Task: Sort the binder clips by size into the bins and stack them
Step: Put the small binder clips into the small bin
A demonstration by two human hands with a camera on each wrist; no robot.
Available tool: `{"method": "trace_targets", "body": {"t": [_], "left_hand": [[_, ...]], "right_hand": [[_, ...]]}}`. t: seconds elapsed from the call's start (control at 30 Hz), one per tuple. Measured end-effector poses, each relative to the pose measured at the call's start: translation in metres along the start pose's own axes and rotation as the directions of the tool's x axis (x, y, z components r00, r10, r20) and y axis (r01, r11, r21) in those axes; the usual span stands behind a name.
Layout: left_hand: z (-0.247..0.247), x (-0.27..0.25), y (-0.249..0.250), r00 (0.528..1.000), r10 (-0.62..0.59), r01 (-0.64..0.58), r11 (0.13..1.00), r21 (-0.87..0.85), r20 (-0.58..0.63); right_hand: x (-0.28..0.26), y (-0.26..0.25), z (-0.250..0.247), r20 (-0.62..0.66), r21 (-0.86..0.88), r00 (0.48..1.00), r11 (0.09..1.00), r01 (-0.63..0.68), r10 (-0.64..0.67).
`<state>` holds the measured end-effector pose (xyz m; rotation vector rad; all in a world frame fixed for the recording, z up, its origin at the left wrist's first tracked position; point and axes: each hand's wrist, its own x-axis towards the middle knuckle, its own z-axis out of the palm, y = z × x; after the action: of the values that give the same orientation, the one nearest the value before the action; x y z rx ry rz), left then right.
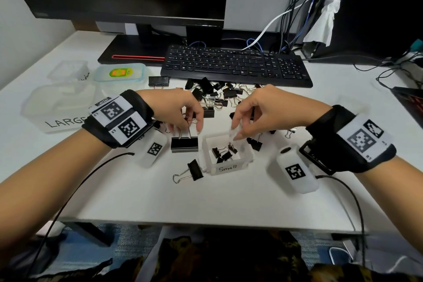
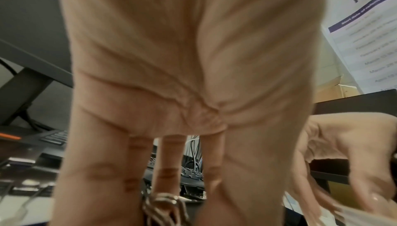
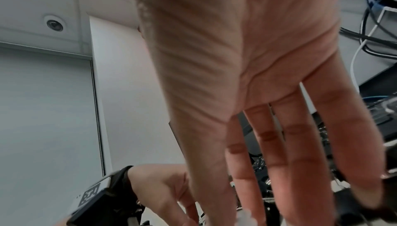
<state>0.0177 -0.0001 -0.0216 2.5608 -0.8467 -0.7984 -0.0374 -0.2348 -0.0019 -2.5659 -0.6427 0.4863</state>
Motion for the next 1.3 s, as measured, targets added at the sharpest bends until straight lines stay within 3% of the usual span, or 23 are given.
{"method": "trace_targets", "body": {"t": [0.13,0.47,0.6,0.77,0.9,1.0,1.07,1.13,1.23,1.3], "left_hand": [[0.000,0.001,0.000,0.999,-0.027,0.027,1.000,-0.001,-0.045],[-0.004,0.000,0.004,0.995,-0.100,0.100,0.991,-0.090,0.012],[-0.004,0.003,0.002,0.991,-0.124,0.118,0.989,-0.092,-0.058],[-0.002,0.004,-0.001,0.965,0.009,-0.023,0.999,-0.049,-0.263],[-0.002,0.002,0.008,0.882,0.136,-0.174,0.984,-0.045,-0.450],[-0.003,-0.003,0.021,0.823,0.210,-0.271,0.962,-0.040,-0.527],[-0.002,-0.008,0.031,0.822,0.270,-0.345,0.937,-0.061,-0.502],[0.001,-0.013,0.041,0.859,0.334,-0.397,0.913,-0.093,-0.389],[0.009,-0.013,0.046,0.911,0.370,-0.385,0.921,-0.056,-0.183],[0.013,-0.010,0.044,0.925,0.361,-0.366,0.930,-0.023,-0.120]], "right_hand": [[0.000,0.008,0.007,-0.009,0.039,0.999,0.999,-0.032,0.033],[0.002,0.011,0.015,-0.044,0.112,0.997,0.992,-0.059,0.065],[0.002,0.011,0.015,-0.053,0.141,0.996,0.988,-0.059,0.067],[0.003,0.011,0.017,-0.060,0.141,0.995,0.988,-0.066,0.075],[0.003,0.011,0.019,-0.084,0.172,0.994,0.984,-0.048,0.063],[0.002,0.013,0.020,-0.065,0.205,0.996,0.978,-0.041,0.055],[0.001,0.013,0.020,-0.057,0.223,0.997,0.974,-0.040,0.054],[-0.001,0.014,0.017,-0.054,0.227,0.997,0.973,-0.043,0.057],[-0.005,0.017,0.009,-0.046,0.214,0.997,0.975,-0.052,0.063],[-0.009,0.018,0.002,-0.061,0.202,0.996,0.978,-0.049,0.062]]}}
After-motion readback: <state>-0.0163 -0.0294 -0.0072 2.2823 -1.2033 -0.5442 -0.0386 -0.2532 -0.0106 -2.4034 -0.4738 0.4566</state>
